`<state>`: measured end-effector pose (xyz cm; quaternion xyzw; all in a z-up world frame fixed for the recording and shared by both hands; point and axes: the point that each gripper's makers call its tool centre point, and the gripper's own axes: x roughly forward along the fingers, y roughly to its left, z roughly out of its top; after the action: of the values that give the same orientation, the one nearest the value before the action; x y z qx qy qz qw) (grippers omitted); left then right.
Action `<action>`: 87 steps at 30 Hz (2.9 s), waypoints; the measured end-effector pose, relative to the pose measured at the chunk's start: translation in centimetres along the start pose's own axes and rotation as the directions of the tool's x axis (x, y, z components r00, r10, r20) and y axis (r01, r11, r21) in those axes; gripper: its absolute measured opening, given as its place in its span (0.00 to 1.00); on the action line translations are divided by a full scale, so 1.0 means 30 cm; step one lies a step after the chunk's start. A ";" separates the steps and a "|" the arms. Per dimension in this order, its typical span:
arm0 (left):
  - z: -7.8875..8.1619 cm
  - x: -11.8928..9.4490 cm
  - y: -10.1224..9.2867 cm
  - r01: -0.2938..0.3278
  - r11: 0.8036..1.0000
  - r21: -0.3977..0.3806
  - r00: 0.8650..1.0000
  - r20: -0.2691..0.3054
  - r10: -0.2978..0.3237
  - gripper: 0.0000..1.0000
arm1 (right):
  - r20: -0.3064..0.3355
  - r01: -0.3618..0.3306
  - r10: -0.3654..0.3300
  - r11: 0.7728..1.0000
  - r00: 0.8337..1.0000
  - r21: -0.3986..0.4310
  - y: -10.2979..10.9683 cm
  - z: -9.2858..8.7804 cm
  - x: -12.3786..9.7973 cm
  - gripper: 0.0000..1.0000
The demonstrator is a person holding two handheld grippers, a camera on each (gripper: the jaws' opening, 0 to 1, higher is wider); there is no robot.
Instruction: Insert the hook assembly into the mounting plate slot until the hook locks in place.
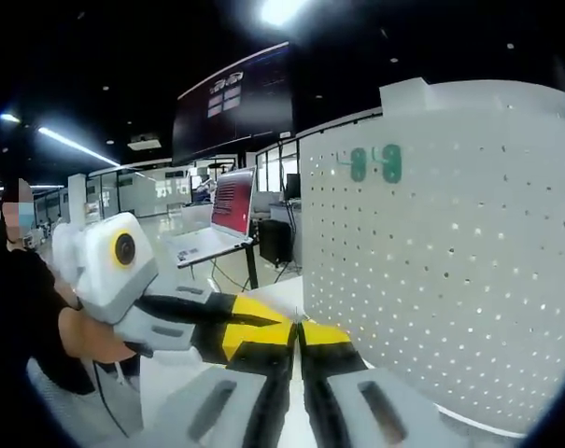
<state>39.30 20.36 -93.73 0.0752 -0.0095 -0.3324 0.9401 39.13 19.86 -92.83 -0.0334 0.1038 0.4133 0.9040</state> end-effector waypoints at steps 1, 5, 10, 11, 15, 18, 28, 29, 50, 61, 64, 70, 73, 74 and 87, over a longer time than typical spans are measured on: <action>-0.003 0.000 -0.001 0.000 1.000 -0.002 1.000 -0.004 0.000 0.03 | 0.001 0.000 0.000 1.000 1.000 0.002 -0.001 0.001 0.000 0.00; -0.015 0.003 -0.003 0.004 1.000 -0.026 1.000 -0.016 -0.005 0.03 | 0.005 -0.002 0.002 1.000 1.000 0.002 -0.001 0.006 0.000 0.01; -0.020 0.000 0.003 -0.002 0.999 -0.049 1.000 -0.019 0.002 0.03 | 0.005 0.003 -0.003 1.000 1.000 0.007 -0.004 0.006 -0.006 0.04; -0.020 0.000 0.005 -0.005 0.999 -0.052 1.000 -0.020 0.004 0.03 | 0.005 0.005 -0.005 1.000 1.000 0.006 -0.006 0.005 -0.009 0.04; -0.021 -0.002 0.012 -0.012 0.998 -0.064 1.000 -0.018 0.011 0.03 | 0.000 0.020 -0.020 1.000 1.000 -0.016 -0.015 0.003 -0.021 0.07; -0.025 -0.001 0.010 -0.012 0.998 -0.067 1.000 -0.022 0.011 0.03 | -0.001 0.028 -0.028 0.999 1.000 -0.034 -0.017 0.002 -0.031 0.10; -0.028 -0.003 0.014 -0.017 0.997 -0.074 1.000 -0.025 0.015 0.03 | 0.009 0.053 -0.053 0.998 0.999 -0.037 -0.030 -0.005 -0.075 0.23; -0.027 -0.004 0.015 -0.018 0.997 -0.073 1.000 -0.025 0.017 0.03 | 0.013 0.058 -0.058 0.998 0.998 -0.036 -0.032 -0.005 -0.082 0.25; -0.012 -0.032 0.067 -0.074 0.993 -0.089 0.997 -0.008 0.073 0.03 | 0.081 0.087 -0.082 0.995 0.993 -0.054 0.000 -0.004 -0.193 0.38; 0.011 -0.064 0.138 -0.147 0.983 -0.112 0.989 0.010 0.149 0.03 | 0.081 0.098 -0.093 0.993 0.992 -0.066 0.009 -0.027 -0.225 0.39; 0.035 -0.070 0.159 -0.168 0.979 -0.112 0.985 0.020 0.171 0.03 | 0.079 0.102 -0.096 0.993 0.992 -0.063 0.006 -0.032 -0.228 0.39; 0.084 -0.066 0.196 -0.197 0.975 -0.100 0.979 0.027 0.201 0.03 | 0.089 0.105 -0.100 0.993 0.991 -0.058 0.006 -0.032 -0.234 0.39; 0.112 -0.064 0.217 -0.213 0.973 -0.089 0.976 0.030 0.217 0.03 | 0.092 0.108 -0.103 0.992 0.990 -0.057 0.002 -0.032 -0.241 0.39; 0.115 -0.063 0.219 -0.214 0.973 -0.088 0.976 0.030 0.218 0.03 | 0.092 0.110 -0.104 0.992 0.990 -0.056 0.000 -0.032 -0.243 0.39; 0.218 -0.047 0.305 -0.268 0.962 -0.049 0.961 0.048 0.271 0.03 | 0.115 0.120 -0.115 0.992 0.987 -0.046 -0.022 -0.028 -0.261 0.38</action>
<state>43.46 27.40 -85.86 0.0441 -0.0383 -0.2034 0.9773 34.52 13.51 -91.98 -0.0398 0.0397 0.3631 0.9301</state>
